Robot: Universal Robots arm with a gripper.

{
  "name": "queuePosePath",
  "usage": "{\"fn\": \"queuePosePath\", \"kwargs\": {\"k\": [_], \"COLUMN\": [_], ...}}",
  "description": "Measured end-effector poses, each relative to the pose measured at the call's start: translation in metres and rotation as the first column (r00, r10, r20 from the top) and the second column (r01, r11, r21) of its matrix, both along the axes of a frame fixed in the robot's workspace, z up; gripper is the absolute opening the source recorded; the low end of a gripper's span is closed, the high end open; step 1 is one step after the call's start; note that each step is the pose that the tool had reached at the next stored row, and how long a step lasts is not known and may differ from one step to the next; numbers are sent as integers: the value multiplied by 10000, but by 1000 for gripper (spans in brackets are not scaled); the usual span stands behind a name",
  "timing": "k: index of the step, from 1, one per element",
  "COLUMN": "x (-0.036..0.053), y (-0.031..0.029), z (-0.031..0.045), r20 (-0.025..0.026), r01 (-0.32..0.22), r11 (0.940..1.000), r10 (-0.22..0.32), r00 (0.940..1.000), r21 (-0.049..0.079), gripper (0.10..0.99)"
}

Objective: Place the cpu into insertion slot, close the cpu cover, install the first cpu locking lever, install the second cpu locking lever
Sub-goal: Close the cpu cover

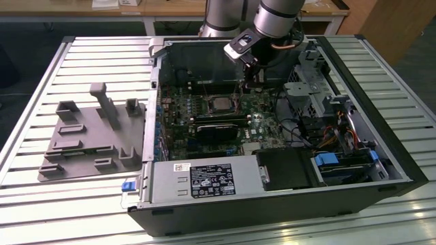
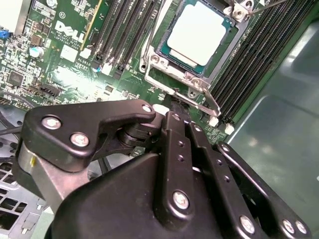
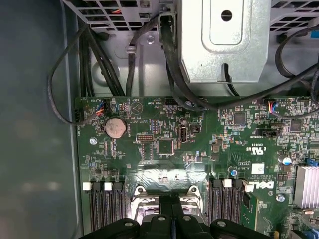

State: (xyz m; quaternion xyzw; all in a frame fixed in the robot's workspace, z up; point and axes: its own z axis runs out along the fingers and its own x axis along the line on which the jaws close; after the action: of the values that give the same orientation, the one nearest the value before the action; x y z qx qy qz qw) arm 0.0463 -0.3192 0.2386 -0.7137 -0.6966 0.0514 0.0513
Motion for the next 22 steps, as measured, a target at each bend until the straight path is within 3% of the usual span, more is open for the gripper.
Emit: {"fn": "queuePosePath", "kwargs": {"k": [8, 17, 22], "x": [-60, -167, -226], "y": [0, 0, 0], "z": [0, 0, -1], "r20": [136, 507, 659], "r01": [0, 1, 0], "r11": [10000, 10000, 10000], "r10": [0, -1, 0], "r00": [9999, 9987, 9978], "r21": [1, 1, 1], "gripper": [106, 106, 106]}}
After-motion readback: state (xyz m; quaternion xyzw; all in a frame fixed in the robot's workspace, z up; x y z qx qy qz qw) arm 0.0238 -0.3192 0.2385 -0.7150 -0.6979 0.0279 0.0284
